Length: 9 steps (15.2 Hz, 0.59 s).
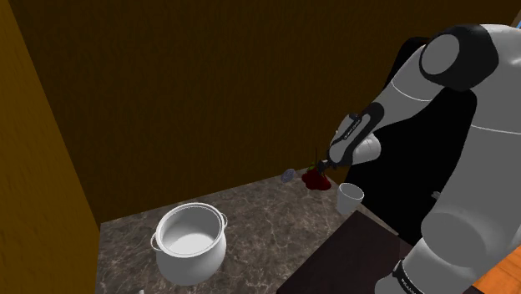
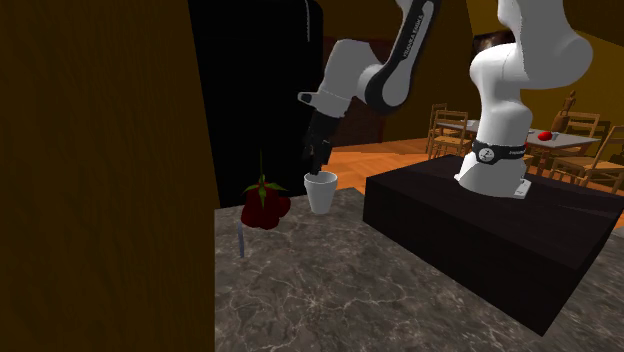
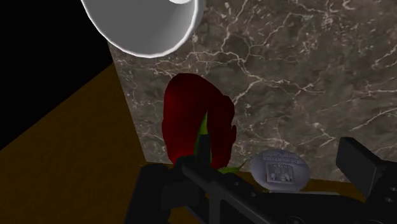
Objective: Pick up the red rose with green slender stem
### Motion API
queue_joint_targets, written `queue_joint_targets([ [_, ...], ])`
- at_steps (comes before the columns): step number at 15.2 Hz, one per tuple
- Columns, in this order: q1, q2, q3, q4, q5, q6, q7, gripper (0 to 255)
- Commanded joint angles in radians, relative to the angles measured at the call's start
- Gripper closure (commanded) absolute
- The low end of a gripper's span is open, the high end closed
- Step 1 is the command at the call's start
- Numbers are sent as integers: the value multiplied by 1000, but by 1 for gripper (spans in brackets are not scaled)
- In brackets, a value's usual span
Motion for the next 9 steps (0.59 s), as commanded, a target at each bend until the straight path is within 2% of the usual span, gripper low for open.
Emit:
queue_joint_targets([
  [1,-42,78,19,49,14,55,-23,0],
  [7,-143,305,60,238,18,166,-47,0],
  [9,-152,343,63,266,17,183,-47,0],
])
